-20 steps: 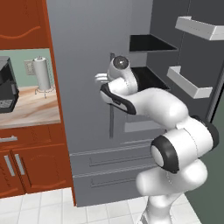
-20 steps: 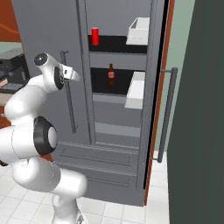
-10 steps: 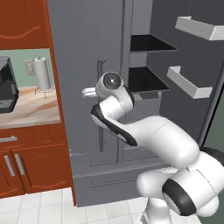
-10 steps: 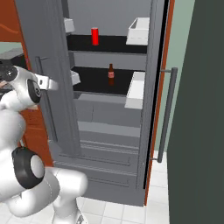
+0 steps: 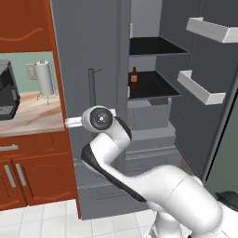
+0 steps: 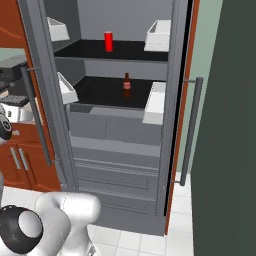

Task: Open the fridge, grab two sodas, and place both sodas inside the bowl with ice on the dining counter.

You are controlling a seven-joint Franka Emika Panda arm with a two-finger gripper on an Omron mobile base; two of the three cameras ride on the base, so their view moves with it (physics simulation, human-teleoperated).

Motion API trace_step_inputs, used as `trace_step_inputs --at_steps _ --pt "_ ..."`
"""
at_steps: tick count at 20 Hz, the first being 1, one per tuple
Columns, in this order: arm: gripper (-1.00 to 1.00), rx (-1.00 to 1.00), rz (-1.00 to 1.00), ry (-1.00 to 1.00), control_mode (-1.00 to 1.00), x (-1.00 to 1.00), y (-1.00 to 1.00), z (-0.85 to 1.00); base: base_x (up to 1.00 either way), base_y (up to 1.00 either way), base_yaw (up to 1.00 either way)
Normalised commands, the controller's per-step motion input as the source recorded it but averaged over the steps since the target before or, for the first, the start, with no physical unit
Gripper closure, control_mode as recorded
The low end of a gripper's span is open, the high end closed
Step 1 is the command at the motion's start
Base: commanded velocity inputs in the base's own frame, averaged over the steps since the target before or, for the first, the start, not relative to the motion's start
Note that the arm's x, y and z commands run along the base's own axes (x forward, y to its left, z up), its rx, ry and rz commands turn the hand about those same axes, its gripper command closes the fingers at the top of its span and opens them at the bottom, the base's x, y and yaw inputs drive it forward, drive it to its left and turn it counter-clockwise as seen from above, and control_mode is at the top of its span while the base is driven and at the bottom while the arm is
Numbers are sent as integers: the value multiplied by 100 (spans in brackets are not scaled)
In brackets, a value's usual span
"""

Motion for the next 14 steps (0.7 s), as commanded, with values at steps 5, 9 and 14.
trace_step_inputs --at_steps 5,9,14 --pt "-100 26 2 0 -100 -100 -54 30 0 0 0" --pt "-100 34 1 5 -100 -61 -87 53 0 0 0" --pt "-100 31 0 13 -100 -9 -93 50 0 0 0"
